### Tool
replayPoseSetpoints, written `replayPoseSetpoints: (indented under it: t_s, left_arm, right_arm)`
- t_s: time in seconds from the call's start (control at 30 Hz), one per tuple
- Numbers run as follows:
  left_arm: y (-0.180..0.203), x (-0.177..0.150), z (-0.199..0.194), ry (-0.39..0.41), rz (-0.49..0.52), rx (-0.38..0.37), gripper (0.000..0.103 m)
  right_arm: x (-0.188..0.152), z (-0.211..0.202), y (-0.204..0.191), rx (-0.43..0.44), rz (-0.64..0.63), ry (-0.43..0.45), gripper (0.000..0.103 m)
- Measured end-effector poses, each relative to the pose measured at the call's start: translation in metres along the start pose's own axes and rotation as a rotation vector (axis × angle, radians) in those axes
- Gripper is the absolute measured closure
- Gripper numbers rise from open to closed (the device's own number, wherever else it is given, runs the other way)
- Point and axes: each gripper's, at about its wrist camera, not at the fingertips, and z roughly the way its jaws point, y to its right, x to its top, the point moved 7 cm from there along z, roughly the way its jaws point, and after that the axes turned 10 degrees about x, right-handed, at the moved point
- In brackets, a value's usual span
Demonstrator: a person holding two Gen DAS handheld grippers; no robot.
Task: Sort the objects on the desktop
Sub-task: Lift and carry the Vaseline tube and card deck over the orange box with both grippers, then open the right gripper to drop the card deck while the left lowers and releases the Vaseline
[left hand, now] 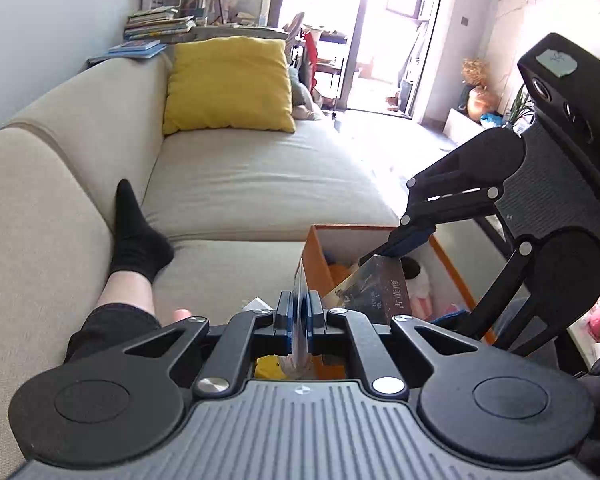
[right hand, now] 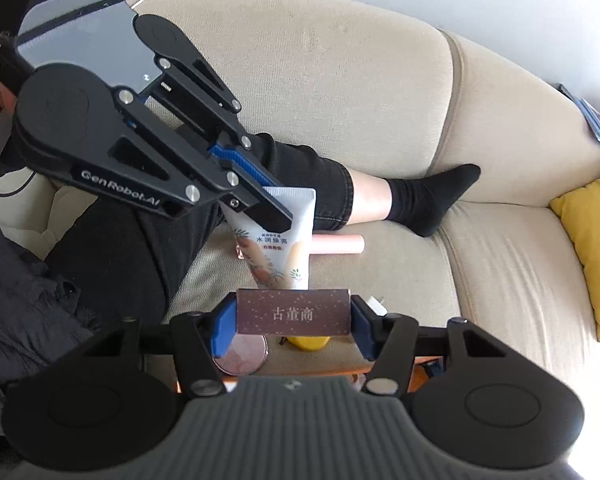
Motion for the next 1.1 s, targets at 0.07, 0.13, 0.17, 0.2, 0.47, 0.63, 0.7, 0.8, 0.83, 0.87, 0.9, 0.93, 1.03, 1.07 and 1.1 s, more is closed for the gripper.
replayPoseSetpoints:
  t_s: [0.07, 0.13, 0.17, 0.2, 0.47, 0.63, 0.7, 0.8, 0.83, 0.87, 0.9, 0.93, 1.03, 1.07, 1.1]
  left_arm:
    - [0.014, 0.007, 0.002, 0.008, 0.009, -0.031, 0.097]
    - [0.030, 0.011, 0.008, 0.006, 0.022, -0.059, 0.097]
    - [0.037, 0.013, 0.012, 0.001, 0.027, -0.074, 0.097]
    - [0.046, 0.013, 0.017, -0.006, 0.031, -0.091, 0.097]
    - [0.096, 0.005, 0.068, -0.092, 0.051, -0.174, 0.097]
    - [0.118, -0.010, 0.105, -0.167, 0.034, -0.191, 0.097]
    - [0.124, -0.015, 0.118, -0.190, 0.021, -0.193, 0.097]
    - [0.131, -0.021, 0.137, -0.221, -0.001, -0.184, 0.097]
    - [0.132, -0.023, 0.143, -0.232, -0.007, -0.179, 0.097]
    - [0.134, -0.026, 0.148, -0.246, -0.014, -0.180, 0.097]
    - [0.136, -0.029, 0.154, -0.259, -0.020, -0.181, 0.097]
    - [0.138, -0.032, 0.158, -0.270, -0.023, -0.179, 0.097]
    - [0.143, -0.038, 0.169, -0.308, -0.040, -0.193, 0.097]
    - [0.144, -0.040, 0.172, -0.316, -0.042, -0.194, 0.097]
    - [0.146, -0.042, 0.175, -0.325, -0.046, -0.196, 0.097]
  right_arm:
    - [-0.014, -0.010, 0.002, -0.024, 0.013, -0.016, 0.043]
    - [-0.028, -0.017, 0.004, -0.035, 0.035, -0.031, 0.043]
    - [-0.038, -0.022, 0.005, -0.041, 0.047, -0.044, 0.043]
    - [-0.047, -0.024, 0.005, -0.044, 0.054, -0.057, 0.043]
    - [-0.113, -0.014, 0.012, -0.015, 0.091, -0.162, 0.043]
    - [-0.148, -0.001, 0.025, 0.024, 0.094, -0.207, 0.043]
    - [-0.158, 0.009, 0.028, 0.044, 0.090, -0.233, 0.043]
    - [-0.166, 0.029, 0.037, 0.088, 0.081, -0.261, 0.043]
    - [-0.170, 0.033, 0.039, 0.099, 0.077, -0.270, 0.043]
    - [-0.173, 0.035, 0.041, 0.107, 0.072, -0.277, 0.044]
    - [-0.176, 0.038, 0.043, 0.116, 0.065, -0.286, 0.044]
    - [-0.179, 0.039, 0.045, 0.127, 0.060, -0.293, 0.043]
    - [-0.189, 0.046, 0.050, 0.164, 0.060, -0.313, 0.043]
    - [-0.191, 0.048, 0.051, 0.171, 0.060, -0.319, 0.043]
    - [-0.194, 0.049, 0.051, 0.176, 0.058, -0.324, 0.043]
